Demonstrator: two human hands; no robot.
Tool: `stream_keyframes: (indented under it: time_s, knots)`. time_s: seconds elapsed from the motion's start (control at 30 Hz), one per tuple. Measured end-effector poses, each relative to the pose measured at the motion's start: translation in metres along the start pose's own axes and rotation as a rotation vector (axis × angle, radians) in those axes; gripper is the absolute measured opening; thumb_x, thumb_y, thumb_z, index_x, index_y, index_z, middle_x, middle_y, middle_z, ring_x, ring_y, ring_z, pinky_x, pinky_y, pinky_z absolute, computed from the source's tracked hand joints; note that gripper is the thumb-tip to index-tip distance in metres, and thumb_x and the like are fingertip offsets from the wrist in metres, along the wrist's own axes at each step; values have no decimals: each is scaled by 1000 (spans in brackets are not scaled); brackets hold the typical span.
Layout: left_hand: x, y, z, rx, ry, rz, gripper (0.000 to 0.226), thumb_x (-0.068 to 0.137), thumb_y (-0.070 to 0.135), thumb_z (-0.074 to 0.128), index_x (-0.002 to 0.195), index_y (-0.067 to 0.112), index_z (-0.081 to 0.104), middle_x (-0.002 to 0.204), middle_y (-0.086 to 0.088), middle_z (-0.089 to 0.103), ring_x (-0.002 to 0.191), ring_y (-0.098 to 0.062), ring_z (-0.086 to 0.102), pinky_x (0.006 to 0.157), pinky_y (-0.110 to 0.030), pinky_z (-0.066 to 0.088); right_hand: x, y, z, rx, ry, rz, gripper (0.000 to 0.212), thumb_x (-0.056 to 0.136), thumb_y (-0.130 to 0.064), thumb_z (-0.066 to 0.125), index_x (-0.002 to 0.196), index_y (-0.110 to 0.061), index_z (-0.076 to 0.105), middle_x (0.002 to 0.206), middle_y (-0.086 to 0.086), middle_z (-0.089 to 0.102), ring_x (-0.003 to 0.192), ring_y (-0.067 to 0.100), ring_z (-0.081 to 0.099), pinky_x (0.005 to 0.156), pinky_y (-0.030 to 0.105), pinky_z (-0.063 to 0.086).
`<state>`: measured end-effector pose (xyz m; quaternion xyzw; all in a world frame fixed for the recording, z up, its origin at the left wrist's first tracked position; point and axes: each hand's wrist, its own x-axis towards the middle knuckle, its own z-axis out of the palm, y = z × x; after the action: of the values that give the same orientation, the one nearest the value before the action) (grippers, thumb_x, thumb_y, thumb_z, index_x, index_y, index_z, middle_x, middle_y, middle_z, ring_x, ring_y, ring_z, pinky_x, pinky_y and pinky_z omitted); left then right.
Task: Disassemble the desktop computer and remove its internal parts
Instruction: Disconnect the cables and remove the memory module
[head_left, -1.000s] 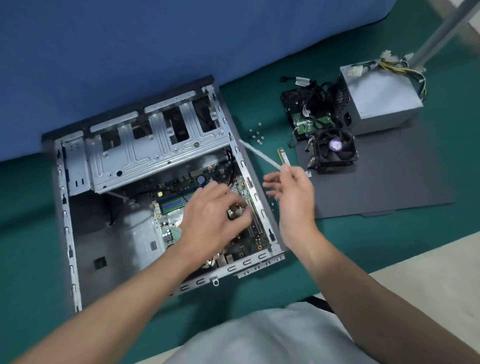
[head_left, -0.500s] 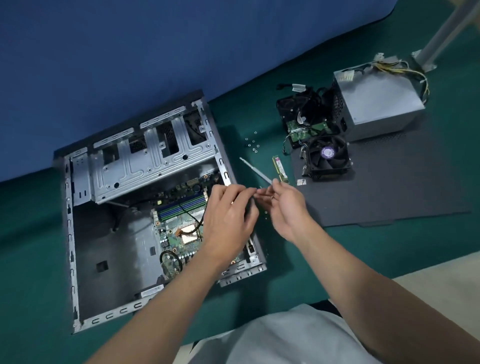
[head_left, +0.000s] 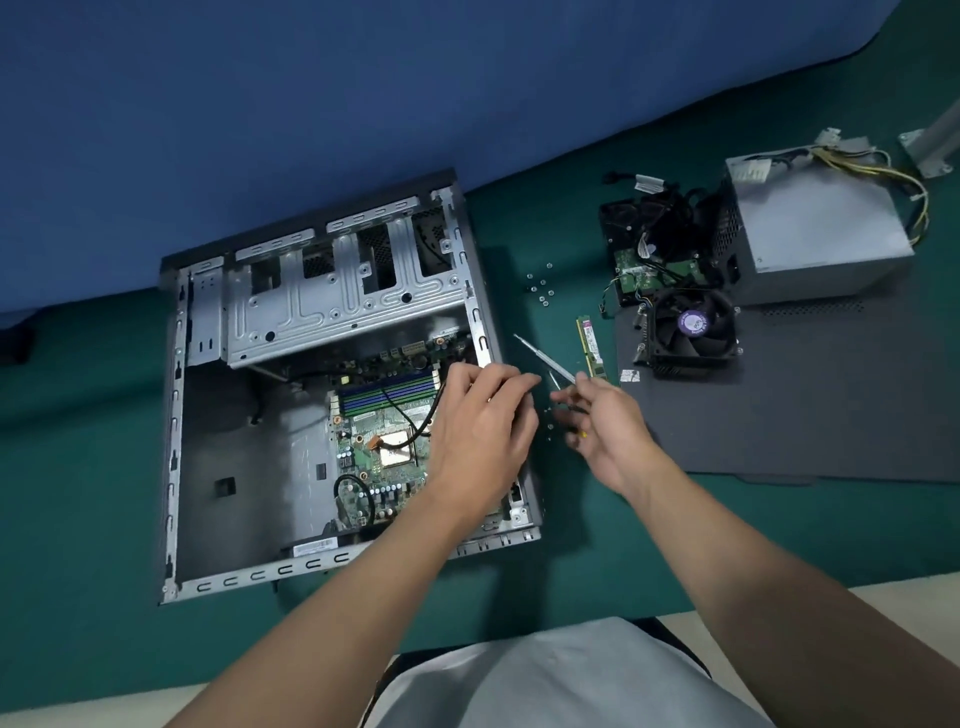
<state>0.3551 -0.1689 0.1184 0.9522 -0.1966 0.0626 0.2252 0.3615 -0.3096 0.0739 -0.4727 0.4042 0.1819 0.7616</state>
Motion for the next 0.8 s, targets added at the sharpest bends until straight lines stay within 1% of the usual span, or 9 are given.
stream_keyframes:
  time_s: [0.13,0.23,0.3,0.37,0.4,0.53,0.6,0.7,0.8]
  knots:
    - [-6,2,-12,-168,-65,-122,26,97,21,57,118,11,69,118,5,66,104,-12,43,89,-28,43,-28,-11,7,53,-63,-165,23,101,-22,45,80,-16,52,73,0,58,54,11,45,46,23,25]
    - [-20,-1,-29,-219,-111,-120,31,98,22,54,127,13,63,130,6,61,116,-8,46,100,-21,37,-59,-15,20,73,-143,-278,24,101,-19,46,78,-14,53,67,0,54,49,9,39,40,20,22]
    - [-37,-5,-43,-307,-128,-193,31,98,26,55,127,17,63,124,4,65,110,-11,56,94,-27,46,-80,-11,31,51,-185,-338,24,100,-18,48,78,-13,56,64,0,52,47,8,36,38,19,22]
    - [-51,-8,-64,-638,-86,-397,26,97,30,57,119,22,67,104,6,73,89,-16,65,74,-29,54,-100,1,43,-23,-186,-406,22,99,-18,49,80,-12,60,63,-1,51,47,8,34,38,18,22]
    - [-57,-11,-76,-813,-37,-496,22,96,33,57,112,24,69,97,6,74,84,-16,67,70,-26,54,-110,9,51,-69,-173,-437,21,98,-18,50,81,-13,61,63,-1,51,48,8,35,37,18,23]
    - [-84,-35,-124,-1236,208,-771,26,94,36,59,94,15,74,92,-3,76,85,-19,72,71,-23,57,-144,59,90,-197,-149,-521,23,98,-21,53,77,-17,63,62,0,52,48,10,39,38,19,29]
    - [-103,-53,-142,-1259,250,-804,22,94,29,62,91,11,74,89,-5,76,80,-18,72,71,-23,58,-160,89,107,-237,-170,-528,25,97,-21,53,75,-18,63,60,0,54,48,11,41,39,21,30]
    - [-137,-75,-159,-1209,249,-780,18,95,18,61,85,9,73,82,-3,76,69,-10,68,64,-18,54,-182,129,126,-307,-222,-543,23,97,-17,53,77,-17,63,67,4,61,52,13,50,40,23,36]
    - [-166,-86,-165,-1154,175,-736,17,93,15,63,80,10,74,82,-9,75,74,-18,69,73,-32,57,-199,155,141,-475,-263,-594,16,97,-19,53,87,-16,65,74,1,67,55,13,56,46,27,42]
